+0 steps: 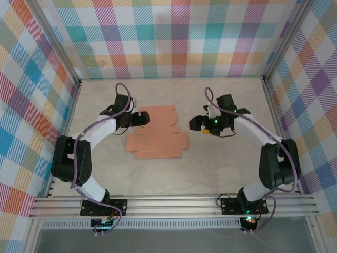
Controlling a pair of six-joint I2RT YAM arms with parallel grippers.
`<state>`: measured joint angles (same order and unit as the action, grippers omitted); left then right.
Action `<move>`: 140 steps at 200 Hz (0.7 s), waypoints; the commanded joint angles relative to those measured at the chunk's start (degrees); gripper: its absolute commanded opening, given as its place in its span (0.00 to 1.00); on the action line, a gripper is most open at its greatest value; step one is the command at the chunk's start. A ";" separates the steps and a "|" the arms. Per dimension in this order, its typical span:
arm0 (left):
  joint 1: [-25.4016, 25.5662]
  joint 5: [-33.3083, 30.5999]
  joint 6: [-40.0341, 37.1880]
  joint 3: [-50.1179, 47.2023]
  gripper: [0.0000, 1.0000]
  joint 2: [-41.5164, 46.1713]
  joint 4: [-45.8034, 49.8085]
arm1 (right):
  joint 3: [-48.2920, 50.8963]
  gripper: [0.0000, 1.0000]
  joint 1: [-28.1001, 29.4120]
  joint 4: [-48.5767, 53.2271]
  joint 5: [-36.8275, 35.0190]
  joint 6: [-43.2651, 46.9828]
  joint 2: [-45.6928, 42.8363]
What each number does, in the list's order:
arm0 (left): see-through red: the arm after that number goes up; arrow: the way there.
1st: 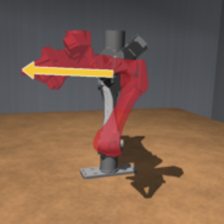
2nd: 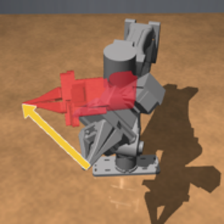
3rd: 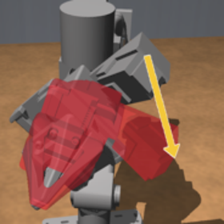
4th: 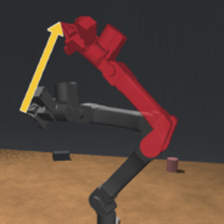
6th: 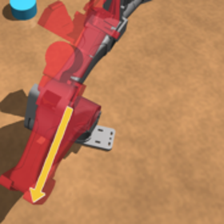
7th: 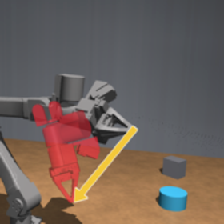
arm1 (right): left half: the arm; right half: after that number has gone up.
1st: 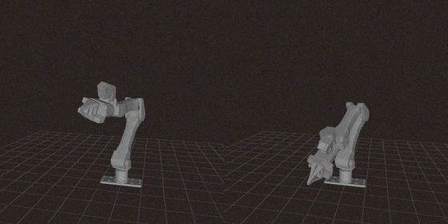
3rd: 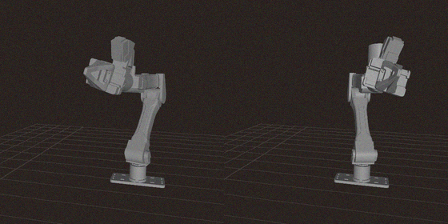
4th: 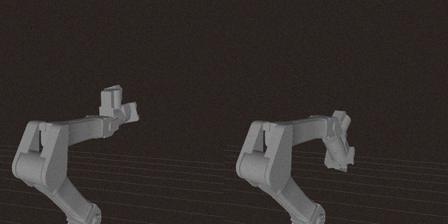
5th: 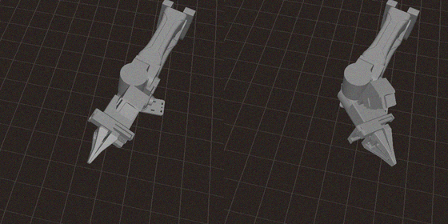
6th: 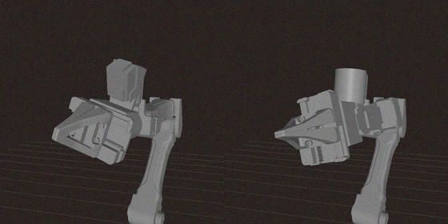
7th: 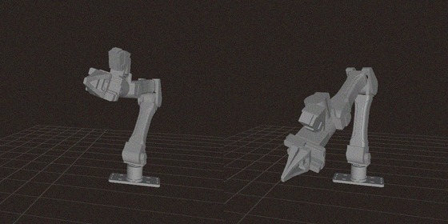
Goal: Fold the paper box
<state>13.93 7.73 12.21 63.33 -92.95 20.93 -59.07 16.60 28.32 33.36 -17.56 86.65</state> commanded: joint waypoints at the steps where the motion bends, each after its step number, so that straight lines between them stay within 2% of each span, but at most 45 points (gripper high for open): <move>1: -3.41 1.26 -5.44 0.41 0.89 -0.10 12.63 | 6.27 0.99 0.58 -9.36 5.68 -8.25 -3.48; 17: -5.00 1.98 -4.42 -1.17 0.86 0.30 13.87 | 9.37 0.99 0.69 -12.01 7.41 -9.53 -5.62; 29: -5.62 2.45 -3.13 -2.74 0.73 0.46 13.65 | 10.76 0.99 0.75 -12.53 7.52 -10.07 -6.46; 48: -6.19 1.58 -0.31 -6.45 0.63 1.39 11.06 | 12.14 0.99 0.85 -12.64 7.44 -10.62 -7.00; 63: -6.80 3.34 0.60 -8.48 0.56 2.07 9.50 | 12.98 0.99 0.97 -13.16 7.20 -11.02 -7.20; 87: -6.84 4.18 1.20 -8.46 0.51 0.40 9.13 | 13.45 0.99 1.06 -13.70 7.23 -11.18 -6.99; 103: -6.90 4.90 2.09 -8.55 0.36 -0.70 8.28 | 13.11 0.99 1.07 -13.62 7.59 -11.18 -6.98; 140: -6.93 6.55 3.00 -8.58 0.23 -2.02 7.19 | 12.92 0.99 1.01 -12.24 6.59 -9.92 -8.05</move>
<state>7.40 12.21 14.24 54.68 -93.60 29.28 -46.44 17.28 16.05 39.18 -28.10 80.62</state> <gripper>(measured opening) 0.255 0.994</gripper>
